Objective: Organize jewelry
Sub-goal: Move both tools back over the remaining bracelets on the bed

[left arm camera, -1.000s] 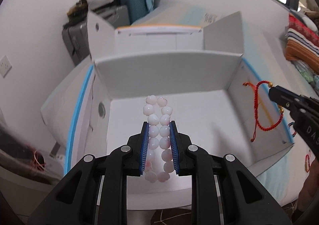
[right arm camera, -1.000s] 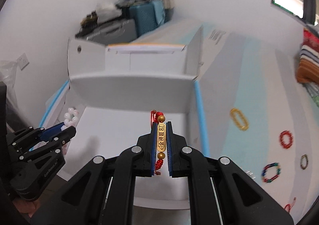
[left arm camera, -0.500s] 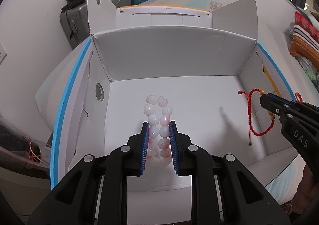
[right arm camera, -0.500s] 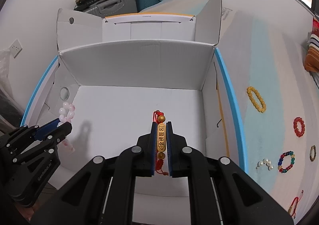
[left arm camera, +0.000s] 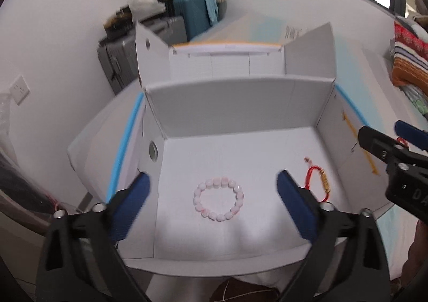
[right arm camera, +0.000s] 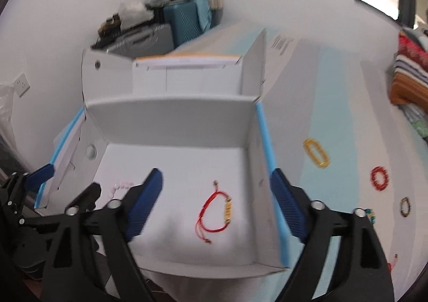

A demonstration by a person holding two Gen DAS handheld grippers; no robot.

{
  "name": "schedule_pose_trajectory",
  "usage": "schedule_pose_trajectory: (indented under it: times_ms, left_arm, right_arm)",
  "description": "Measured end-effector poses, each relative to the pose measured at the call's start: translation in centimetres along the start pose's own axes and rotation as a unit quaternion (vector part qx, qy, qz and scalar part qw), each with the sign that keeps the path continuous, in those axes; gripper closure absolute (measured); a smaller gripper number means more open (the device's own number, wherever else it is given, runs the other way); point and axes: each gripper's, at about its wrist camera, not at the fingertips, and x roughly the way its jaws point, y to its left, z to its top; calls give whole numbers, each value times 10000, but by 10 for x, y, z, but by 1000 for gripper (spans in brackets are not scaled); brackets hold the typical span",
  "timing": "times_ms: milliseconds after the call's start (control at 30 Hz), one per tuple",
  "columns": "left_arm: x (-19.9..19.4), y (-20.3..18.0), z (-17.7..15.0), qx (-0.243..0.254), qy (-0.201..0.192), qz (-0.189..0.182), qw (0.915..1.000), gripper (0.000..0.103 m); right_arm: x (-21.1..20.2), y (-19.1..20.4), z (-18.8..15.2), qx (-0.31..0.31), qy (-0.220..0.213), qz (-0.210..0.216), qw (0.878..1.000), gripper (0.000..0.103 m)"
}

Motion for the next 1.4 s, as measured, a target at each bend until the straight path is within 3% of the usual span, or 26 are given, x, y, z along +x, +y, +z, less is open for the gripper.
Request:
schedule_pose_trajectory:
  times_ms: [100, 300, 533, 900, 1100, 1400]
  left_arm:
    - [-17, -10, 1, 55, -157, -95, 9998, 6]
    - [-38, -34, 0, 106, -330, -406, 9986, 6]
    - [-60, -90, -2, 443, -486, -829, 9944, 6]
    - [-72, -201, -7, 1011, -511, -1516, 9819, 6]
    - [-56, -271, -11, 1360, -331, -1955, 9707, 6]
    - [-12, -357, -22, 1864, 17, -2252, 9563, 6]
  right_arm:
    - [-20, -12, 2, 76, -288, -131, 9995, 8]
    - [-61, -49, -6, 194, -678, -384, 9968, 8]
    - [-98, -104, -22, 380, -838, -762, 9928, 8]
    - [-136, -217, -77, 903, -645, -1333, 9848, 8]
    - [-140, -270, -112, 1155, -410, -1569, 9800, 8]
    - [-122, -325, -165, 1560, 31, -1770, 9718, 8]
